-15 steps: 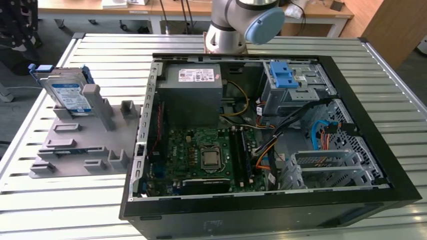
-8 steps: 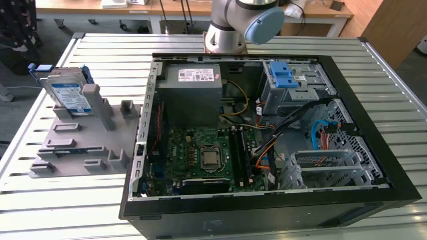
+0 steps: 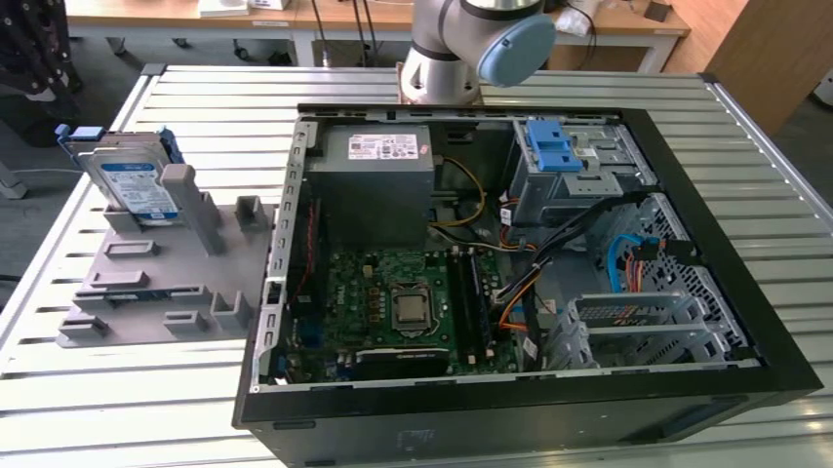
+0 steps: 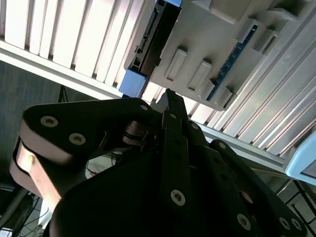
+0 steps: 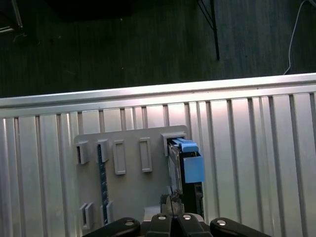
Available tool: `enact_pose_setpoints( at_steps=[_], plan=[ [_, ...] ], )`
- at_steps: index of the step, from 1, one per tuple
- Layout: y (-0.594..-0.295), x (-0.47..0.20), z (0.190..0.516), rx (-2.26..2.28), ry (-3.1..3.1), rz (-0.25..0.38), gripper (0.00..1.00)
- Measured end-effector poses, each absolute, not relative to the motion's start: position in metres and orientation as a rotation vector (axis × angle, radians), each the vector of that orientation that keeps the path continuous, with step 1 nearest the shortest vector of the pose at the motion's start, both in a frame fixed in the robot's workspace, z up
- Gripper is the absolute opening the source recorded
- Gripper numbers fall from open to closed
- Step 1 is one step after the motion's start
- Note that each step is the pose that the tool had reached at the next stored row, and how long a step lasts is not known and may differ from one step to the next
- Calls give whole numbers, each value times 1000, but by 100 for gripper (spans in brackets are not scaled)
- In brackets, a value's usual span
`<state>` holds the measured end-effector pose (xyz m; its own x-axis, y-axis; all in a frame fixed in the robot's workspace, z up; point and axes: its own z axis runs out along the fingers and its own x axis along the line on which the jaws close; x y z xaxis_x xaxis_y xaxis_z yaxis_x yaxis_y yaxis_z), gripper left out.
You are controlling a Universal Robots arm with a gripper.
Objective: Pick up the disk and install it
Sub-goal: 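Pick up the disk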
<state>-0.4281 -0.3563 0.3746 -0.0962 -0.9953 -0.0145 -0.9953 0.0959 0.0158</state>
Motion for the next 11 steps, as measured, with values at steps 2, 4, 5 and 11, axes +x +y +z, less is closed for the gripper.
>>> enact_pose_setpoints(
  at_steps=[2, 4, 5, 11],
  plan=[
    [-356, -428, 375, -2112, 2325, 34, 11],
    [-356, -428, 375, -2112, 2325, 34, 11],
    [-356, -428, 375, -2113, 2324, 34, 11],
    [-356, -428, 375, -2149, 2291, 34, 11]
  ],
)
